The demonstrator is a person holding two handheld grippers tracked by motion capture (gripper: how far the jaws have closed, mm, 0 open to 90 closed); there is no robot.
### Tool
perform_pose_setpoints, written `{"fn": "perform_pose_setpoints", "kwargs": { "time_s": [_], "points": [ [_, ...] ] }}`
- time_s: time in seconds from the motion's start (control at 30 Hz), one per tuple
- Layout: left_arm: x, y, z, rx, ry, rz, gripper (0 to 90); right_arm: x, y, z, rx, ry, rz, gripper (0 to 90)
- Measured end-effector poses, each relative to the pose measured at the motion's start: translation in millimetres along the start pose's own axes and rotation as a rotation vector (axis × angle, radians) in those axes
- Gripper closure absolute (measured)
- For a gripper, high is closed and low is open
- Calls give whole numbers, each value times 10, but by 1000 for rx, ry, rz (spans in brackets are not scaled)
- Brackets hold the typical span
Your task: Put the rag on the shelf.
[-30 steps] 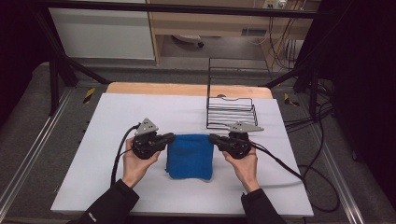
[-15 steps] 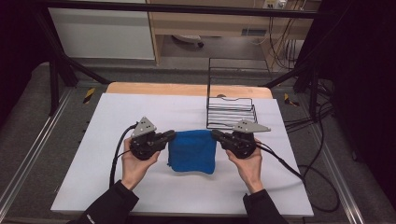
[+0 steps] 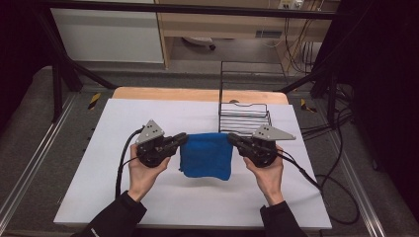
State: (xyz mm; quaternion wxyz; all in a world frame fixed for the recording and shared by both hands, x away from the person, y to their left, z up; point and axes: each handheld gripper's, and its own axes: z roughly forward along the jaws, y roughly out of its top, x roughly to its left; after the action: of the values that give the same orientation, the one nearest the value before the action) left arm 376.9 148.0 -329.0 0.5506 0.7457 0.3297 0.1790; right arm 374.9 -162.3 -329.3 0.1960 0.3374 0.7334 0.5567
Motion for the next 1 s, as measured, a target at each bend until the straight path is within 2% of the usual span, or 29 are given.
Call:
{"fn": "perform_pose_setpoints", "kwargs": {
  "time_s": [0.23, 0.37, 0.5, 0.67, 1.0],
  "points": [
    [-41, 129, 42, -46, -9, -4, 848, 9, 96, -115, -39, -34, -26, 864],
    [-73, 206, 69, -74, -10, -3, 849, -14, 135, -178, -63, -51, -24, 864],
    [-109, 269, 113, -85, -2, 13, 848, -28, 164, -227, -80, -72, -33, 865],
    [-128, 322, 152, -100, -10, 11, 849, -41, 210, -280, -97, -93, -42, 865],
    [-202, 528, 246, -151, -25, 18, 849, -113, 435, -454, -161, -147, -73, 866]
  ]
}}
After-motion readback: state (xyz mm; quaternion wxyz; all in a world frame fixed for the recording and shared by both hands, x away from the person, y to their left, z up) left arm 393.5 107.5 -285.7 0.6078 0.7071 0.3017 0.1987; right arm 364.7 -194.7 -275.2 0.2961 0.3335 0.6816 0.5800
